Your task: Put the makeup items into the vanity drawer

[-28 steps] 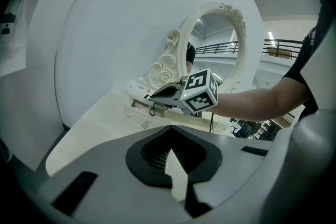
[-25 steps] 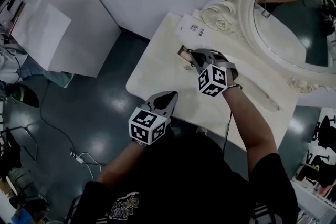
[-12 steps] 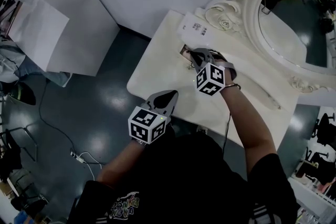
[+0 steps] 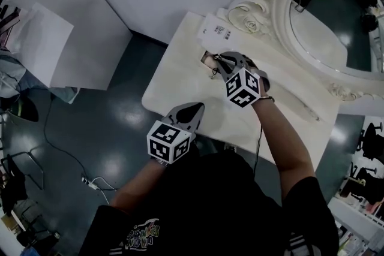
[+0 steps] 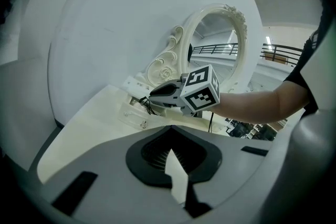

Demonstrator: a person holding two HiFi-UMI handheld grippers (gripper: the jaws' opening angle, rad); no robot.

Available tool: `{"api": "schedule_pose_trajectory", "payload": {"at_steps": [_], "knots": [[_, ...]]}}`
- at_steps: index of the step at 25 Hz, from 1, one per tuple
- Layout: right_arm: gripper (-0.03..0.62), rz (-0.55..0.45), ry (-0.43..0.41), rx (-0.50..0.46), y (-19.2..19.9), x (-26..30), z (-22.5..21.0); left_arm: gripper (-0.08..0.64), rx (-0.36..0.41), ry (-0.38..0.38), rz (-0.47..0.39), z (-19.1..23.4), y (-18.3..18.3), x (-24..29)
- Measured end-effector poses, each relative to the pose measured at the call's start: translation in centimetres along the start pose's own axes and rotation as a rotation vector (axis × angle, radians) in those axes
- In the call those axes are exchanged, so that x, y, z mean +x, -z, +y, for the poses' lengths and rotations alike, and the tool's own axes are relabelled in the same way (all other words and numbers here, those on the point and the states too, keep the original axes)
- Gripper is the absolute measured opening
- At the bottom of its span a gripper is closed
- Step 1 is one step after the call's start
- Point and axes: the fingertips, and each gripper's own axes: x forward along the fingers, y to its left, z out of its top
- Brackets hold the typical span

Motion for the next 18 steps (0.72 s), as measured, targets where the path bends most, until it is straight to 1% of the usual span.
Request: {"api": "schedule_pose_trajectory", "payload": {"at_steps": [2, 4, 7, 9, 10, 14, 18], "knots": [[0.063, -0.015, 0.024, 0.026, 0.0, -0.6, -0.6, 0.0, 0.005, 0.007, 0.001, -0.2, -0.1, 0.2], [0.063, -0.042, 0.027, 0.072, -0.3, -1.4, -0.8, 0.0, 0.01, 0.012, 0.005, -0.4, -0.2, 0.4], [0.063, -0.087, -0.035, 0.133, -1.0, -2.4, 0.5, 0.0, 0.012, 0.018, 0.007, -0.6, -0.1, 0.6], [0.063, -0.095, -0.07, 0.143, -1.3, -2.5, 1.9, 0.0, 0.012, 0.02, 0.009, -0.7, 0.0, 0.6], [0.063, -0.088, -0.073, 0.13, -1.4, -2.4, 2.6, 0.0, 0.012, 0.02, 0.01, -0.7, 0.0, 0.5], [0.063, -0.033, -0.042, 0.018, -1.0, -1.2, 4.9, 0.0, 0.014, 0.016, 0.01, -0.7, 0.1, 0.2], [0.064, 0.022, -0.011, -0.014, 0.1, -0.2, 5.6, 0.0, 0.012, 0.011, 0.011, -0.6, 0.4, -0.2]]}}
